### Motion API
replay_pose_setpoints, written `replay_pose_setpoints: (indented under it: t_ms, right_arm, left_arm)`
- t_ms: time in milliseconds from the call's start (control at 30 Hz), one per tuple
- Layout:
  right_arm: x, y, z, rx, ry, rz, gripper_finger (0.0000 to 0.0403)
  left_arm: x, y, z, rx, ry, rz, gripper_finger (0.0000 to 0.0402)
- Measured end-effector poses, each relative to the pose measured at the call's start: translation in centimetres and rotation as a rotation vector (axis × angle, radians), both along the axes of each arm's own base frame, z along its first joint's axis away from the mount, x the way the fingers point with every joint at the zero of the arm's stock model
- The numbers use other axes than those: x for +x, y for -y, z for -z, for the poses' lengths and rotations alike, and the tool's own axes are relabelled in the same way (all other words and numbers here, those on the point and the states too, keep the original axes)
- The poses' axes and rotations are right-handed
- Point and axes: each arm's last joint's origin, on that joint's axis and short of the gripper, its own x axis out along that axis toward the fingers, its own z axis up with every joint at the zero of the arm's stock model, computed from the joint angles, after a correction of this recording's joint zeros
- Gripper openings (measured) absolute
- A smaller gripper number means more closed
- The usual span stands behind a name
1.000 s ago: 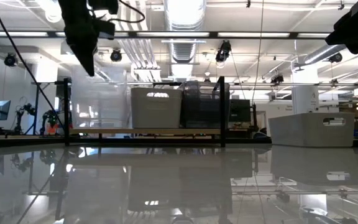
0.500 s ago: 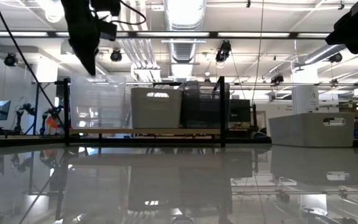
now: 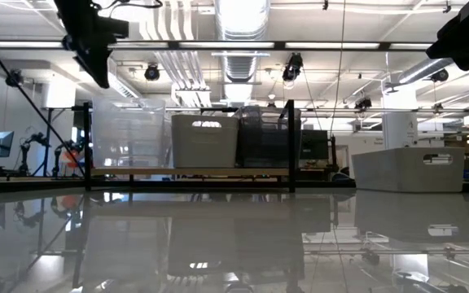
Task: Stack baskets on shelf by color
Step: Stack the transparent bin on top of the transparent bin on the shelf, then adjust the stacked black bins on the shelf
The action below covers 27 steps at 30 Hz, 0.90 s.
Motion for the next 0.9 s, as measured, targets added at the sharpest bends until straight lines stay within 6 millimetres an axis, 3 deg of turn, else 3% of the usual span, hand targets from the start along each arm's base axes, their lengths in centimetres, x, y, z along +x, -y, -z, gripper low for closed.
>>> replay_pose_setpoints:
  t_ms: [300, 633, 900]
  right_arm:
    - [0.0, 0.0, 0.0, -0.016, 0.011, 0.011, 0.0009]
    - [0.0, 0.0, 0.0, -0.007, 0.013, 0.016, 0.0009]
    - [0.0, 0.0, 0.0, -0.007, 0.013, 0.016, 0.0009]
  left_arm:
    - [0.1, -2.8, 2.1, 0.146, 0.042, -0.151, 0.0008]
    - [1.1, -6.3, 4.4, 0.048, -0.046, -0.172, 0.0001]
    - [2.1, -6.6, 1.1, 0.098, 0.034, -0.125, 0.0]
